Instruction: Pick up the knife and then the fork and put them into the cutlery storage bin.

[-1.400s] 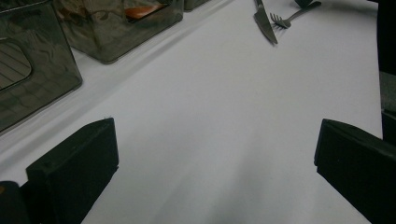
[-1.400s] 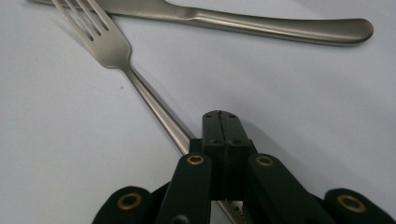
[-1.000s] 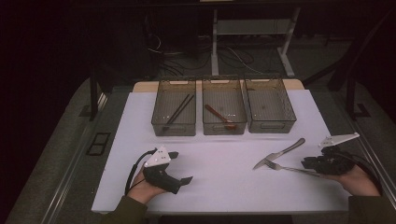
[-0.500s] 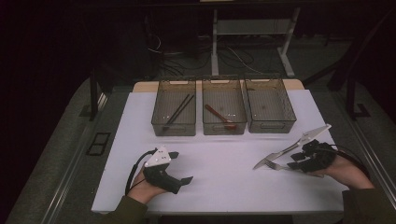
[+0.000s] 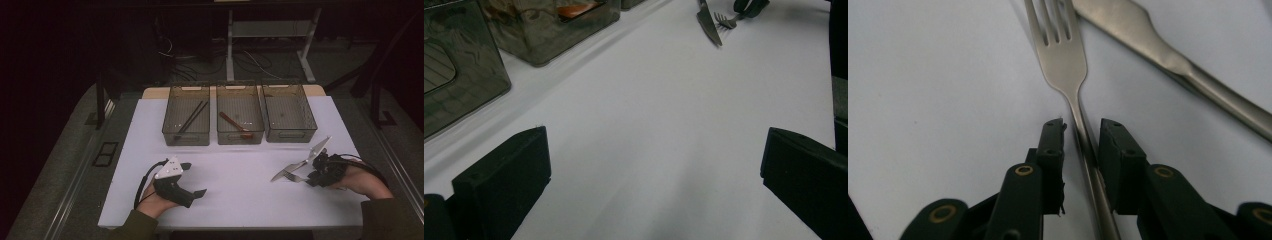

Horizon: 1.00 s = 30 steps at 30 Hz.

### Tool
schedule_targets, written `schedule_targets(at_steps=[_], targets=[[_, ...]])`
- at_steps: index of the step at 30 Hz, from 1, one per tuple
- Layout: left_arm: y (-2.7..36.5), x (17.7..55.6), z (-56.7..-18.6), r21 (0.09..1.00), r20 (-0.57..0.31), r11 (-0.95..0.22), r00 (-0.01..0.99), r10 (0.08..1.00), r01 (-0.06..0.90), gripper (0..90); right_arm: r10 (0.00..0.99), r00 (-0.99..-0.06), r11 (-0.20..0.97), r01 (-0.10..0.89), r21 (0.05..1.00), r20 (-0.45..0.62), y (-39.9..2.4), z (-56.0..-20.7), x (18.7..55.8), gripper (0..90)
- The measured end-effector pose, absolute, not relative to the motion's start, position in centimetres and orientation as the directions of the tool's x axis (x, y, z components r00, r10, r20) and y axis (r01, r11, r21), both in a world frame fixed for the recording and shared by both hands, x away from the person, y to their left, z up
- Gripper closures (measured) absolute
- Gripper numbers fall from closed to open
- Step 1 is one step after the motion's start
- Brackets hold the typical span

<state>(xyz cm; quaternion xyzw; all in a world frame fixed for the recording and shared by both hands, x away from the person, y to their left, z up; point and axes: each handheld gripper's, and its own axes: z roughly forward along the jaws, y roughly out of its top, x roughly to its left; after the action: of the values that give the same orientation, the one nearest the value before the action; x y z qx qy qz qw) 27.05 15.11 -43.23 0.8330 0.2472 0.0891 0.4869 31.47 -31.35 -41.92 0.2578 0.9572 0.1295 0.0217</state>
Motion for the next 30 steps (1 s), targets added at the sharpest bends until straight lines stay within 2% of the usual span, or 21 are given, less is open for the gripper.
schedule_targets(at_steps=[13, 20, 30], targets=[[15.0, 27.0, -43.2, 0.852, -0.09, -0.41, 0.863, 0.497, 0.325, 0.0, 0.444, -0.896, 0.886, 0.438, 0.152, 0.0, -30.1, -42.0, 32.0, 78.5], [15.0, 27.0, -43.2, 0.853, -0.089, -0.411, 0.864, 0.495, 0.323, 0.0, 0.431, -0.902, 0.89, 0.425, 0.163, -0.001, -30.2, -42.0, 31.9, 84.9], [15.1, 27.1, -43.3, 0.853, -0.089, -0.409, 0.864, 0.496, 0.323, 0.0, 0.444, -0.896, 0.873, 0.433, 0.225, 0.002, -31.1, -41.9, 31.7, 85.3]])
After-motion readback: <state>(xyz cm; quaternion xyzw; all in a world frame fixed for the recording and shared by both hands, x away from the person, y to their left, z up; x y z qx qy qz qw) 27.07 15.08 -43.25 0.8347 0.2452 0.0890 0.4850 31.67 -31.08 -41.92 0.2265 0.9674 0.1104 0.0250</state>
